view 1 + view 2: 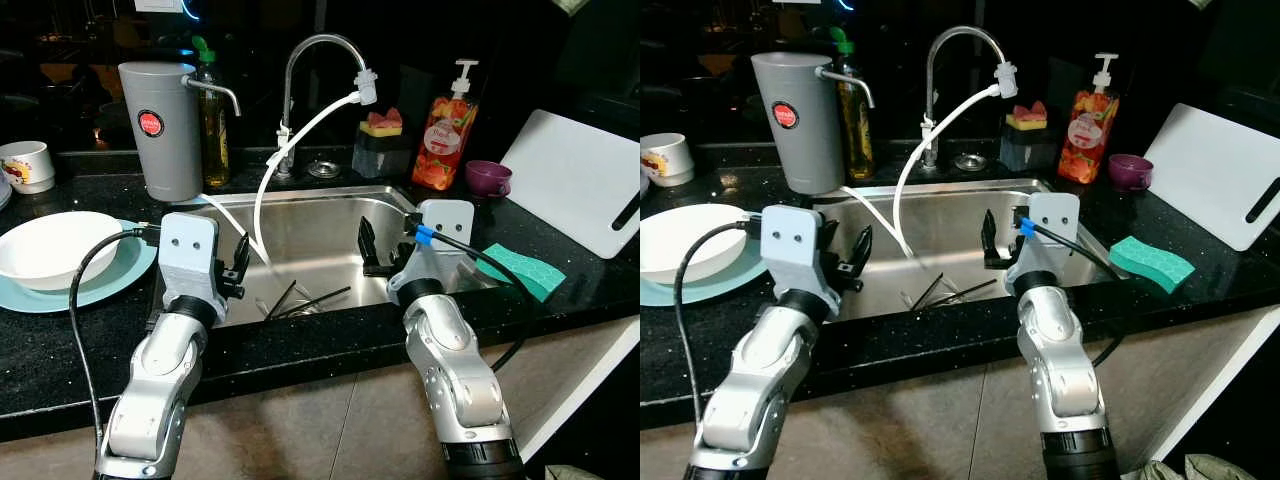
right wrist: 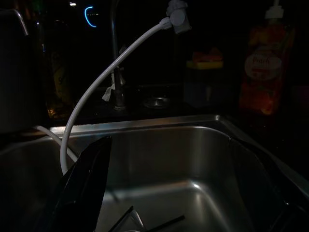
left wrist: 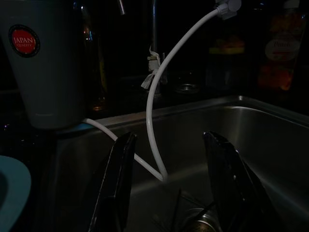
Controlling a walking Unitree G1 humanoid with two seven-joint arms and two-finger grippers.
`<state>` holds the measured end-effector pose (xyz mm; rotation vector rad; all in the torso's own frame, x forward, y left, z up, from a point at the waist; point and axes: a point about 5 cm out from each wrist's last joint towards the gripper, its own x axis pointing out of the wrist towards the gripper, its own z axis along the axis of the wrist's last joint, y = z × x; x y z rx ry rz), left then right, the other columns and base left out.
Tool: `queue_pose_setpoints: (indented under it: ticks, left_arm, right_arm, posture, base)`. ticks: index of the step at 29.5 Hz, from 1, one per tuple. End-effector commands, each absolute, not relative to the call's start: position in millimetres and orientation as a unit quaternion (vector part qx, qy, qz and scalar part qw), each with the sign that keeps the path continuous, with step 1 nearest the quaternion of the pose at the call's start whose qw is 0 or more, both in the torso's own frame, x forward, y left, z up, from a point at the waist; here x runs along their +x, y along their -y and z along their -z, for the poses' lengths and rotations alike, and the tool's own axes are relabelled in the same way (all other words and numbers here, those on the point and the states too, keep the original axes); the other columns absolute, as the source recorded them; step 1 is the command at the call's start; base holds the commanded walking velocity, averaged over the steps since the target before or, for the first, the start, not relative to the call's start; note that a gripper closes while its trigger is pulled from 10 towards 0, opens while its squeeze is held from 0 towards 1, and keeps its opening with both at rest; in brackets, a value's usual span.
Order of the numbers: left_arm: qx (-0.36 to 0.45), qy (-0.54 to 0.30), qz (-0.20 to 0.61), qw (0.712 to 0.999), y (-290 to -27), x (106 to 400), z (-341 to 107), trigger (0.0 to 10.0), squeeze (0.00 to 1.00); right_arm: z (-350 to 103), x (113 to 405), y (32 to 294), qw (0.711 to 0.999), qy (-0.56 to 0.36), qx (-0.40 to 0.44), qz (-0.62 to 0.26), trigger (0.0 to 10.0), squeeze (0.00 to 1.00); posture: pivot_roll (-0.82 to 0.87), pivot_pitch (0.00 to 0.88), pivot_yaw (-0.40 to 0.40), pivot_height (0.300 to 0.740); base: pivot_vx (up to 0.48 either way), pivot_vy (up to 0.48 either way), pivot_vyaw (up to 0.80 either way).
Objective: Kitchen organization
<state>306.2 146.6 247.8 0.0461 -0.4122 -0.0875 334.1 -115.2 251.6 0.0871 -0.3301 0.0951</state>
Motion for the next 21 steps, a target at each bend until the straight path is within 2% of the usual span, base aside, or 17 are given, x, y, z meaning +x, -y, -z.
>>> queue_pose_setpoints:
  ticks: [1, 21]
  left_arm:
    - [0.024, 0.202, 0.049, 0.978, -143.3, 307.0, -247.6, 10.0, 0.00]
    - [0.022, 0.204, 0.048, 0.978, -142.7, 306.9, -247.7, 10.0, 0.00]
  right_arm:
    - [-250.6, 335.7, 117.2, 0.985, 0.161, 0.045, -0.043, 10.0, 0.00]
    - [-251.4, 335.7, 117.5, 0.985, 0.163, 0.045, -0.043, 10.0, 0.00]
  posture:
    - [0.14, 0.075, -0.070, 0.740]
    - [0.14, 0.073, -0.070, 0.740]
  base:
    - [0.000, 0.000, 0.00]
    - [0.000, 0.000, 0.00]
